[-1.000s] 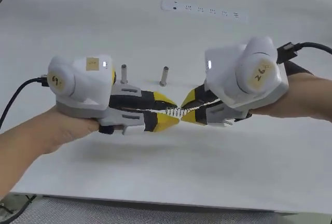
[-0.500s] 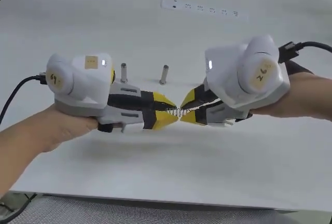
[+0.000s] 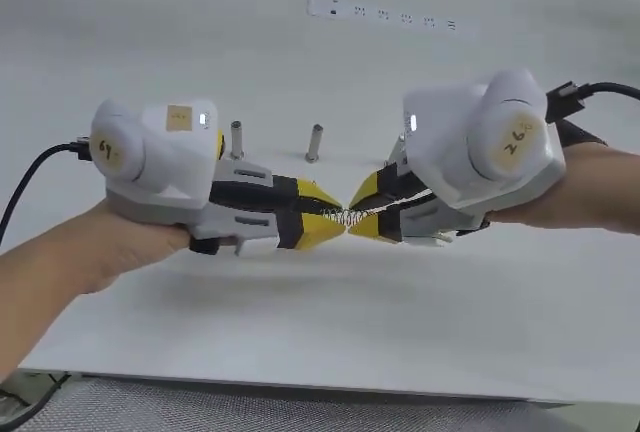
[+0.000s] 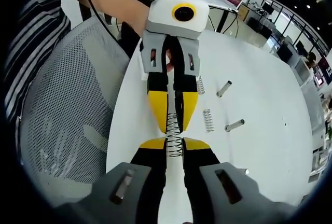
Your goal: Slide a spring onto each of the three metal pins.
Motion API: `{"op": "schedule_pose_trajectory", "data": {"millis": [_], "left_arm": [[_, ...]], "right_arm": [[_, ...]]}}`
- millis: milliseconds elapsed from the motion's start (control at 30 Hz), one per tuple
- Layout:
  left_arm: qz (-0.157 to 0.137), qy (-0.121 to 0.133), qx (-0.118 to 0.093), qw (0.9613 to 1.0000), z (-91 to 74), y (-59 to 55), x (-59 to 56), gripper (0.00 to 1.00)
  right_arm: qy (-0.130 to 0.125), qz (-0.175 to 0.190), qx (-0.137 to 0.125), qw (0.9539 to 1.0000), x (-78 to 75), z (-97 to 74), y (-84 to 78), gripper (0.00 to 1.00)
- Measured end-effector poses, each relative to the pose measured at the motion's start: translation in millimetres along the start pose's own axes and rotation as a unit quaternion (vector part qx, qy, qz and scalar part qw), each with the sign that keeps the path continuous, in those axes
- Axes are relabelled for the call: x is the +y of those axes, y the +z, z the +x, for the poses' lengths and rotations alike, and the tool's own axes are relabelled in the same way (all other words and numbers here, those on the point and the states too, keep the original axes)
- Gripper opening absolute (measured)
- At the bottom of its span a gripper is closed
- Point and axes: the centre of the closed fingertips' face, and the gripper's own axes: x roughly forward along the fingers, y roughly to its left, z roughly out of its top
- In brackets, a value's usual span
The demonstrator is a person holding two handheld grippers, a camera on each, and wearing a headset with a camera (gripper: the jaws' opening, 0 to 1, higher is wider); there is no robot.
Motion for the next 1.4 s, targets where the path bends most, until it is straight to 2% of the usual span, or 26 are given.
{"op": "schedule_pose_trajectory", "data": {"millis": [267, 433, 800, 1033, 1400], "left_arm": [[-0.003, -0.008, 0.0, 1.0, -0.7, -0.2, -3.1, 0.07], [-0.003, -0.014, 0.003, 0.9999, -2.0, -2.5, -5.2, 0.07], [0.002, -0.024, 0.008, 0.9997, -3.7, -4.6, -7.8, 0.07], [-0.001, -0.034, 0.013, 0.9994, -4.1, -6.4, -10.1, 0.07], [-0.002, -0.033, 0.014, 0.9993, -3.4, -4.5, -9.1, 0.07]], "right_arm": [[-0.002, 0.003, -0.009, 1.0, 1.7, -1.1, 0.8, 0.13], [-0.001, -0.005, 0.005, 1.0, 3.5, -2.1, -7.4, 0.14], [0.001, 0.004, -0.004, 1.0, 9.4, -2.0, -10.5, 0.13], [0.003, -0.004, -0.009, 1.0, 13.6, -1.9, -10.2, 0.13], [-0.019, -0.026, -0.013, 0.9994, 11.1, -11.9, -4.9, 0.12]]}}
